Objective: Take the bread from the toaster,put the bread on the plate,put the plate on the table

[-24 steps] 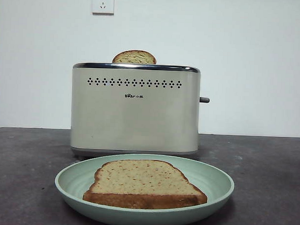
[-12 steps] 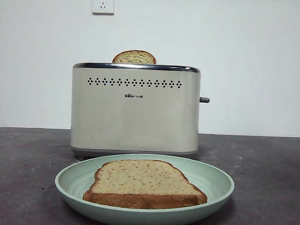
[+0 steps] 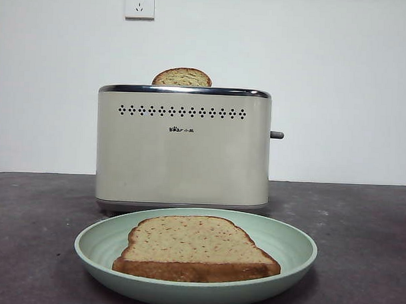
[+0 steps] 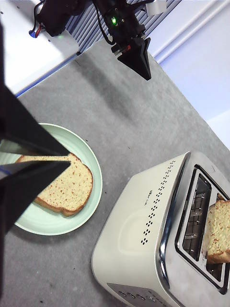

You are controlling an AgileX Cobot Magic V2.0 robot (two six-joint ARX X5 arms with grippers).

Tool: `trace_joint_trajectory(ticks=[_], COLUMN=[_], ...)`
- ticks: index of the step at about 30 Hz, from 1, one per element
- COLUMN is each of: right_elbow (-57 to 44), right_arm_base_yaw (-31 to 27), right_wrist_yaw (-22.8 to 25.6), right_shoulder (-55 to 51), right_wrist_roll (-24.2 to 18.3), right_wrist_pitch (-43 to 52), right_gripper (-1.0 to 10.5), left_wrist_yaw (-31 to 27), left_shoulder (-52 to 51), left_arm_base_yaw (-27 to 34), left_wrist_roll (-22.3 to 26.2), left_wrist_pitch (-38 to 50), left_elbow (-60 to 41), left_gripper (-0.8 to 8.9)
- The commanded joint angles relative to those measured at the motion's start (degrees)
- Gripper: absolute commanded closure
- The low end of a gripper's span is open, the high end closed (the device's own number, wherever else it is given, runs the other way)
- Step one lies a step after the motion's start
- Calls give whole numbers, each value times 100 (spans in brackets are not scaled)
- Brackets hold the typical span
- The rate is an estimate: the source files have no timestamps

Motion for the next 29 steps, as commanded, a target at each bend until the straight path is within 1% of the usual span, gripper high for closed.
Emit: trace_joint_trajectory(ticks=[1, 4, 6, 8, 10, 13, 14, 17, 22, 25, 29], right_elbow=[96, 87, 22, -177, -459, -1043, -1340, -2179, -3495, -4072, -4625], right_arm_base_yaw=[-22, -428, -846, -1296, -1698, -2190, -2343, -2573, -2758, -2844, -2865], right_wrist_yaw=[90, 490, 542, 372, 251, 326, 415, 671, 726, 726, 761], right_shoulder=[-24, -293, -470, -688, -938, -1346, -1539, -2020, -2715, -3169, -3628], right_wrist_roll=[-321, -881, -1091, -1189, -1185, -1191, -1215, -1259, -1235, -1224, -1226], right_wrist_pitch=[101, 114, 269, 605, 957, 1572, 1827, 2531, 3711, 4000, 4098], right_gripper=[943, 943, 943, 943, 943, 943, 943, 943, 943, 943, 943], left_wrist_yaw=[2, 2, 2, 2, 2, 2, 2, 2, 2, 2, 2], left_shoulder=[-2, -2, -2, -2, -2, -2, -2, -2, -2, -2, -2], left_arm_base_yaw=[20, 20, 20, 20, 20, 20, 20, 20, 20, 20, 20], left_wrist_roll=[-13, -13, -11, -13, -13, -13, -13, -13, -13, -13, -13], left_wrist_pitch=[46, 48, 44, 48, 46, 46, 46, 46, 46, 46, 46], left_elbow=[-138, -140, -140, -140, -140, -140, -140, -140, -140, -140, -140], left_gripper=[806, 806, 806, 806, 806, 806, 806, 806, 806, 806, 806])
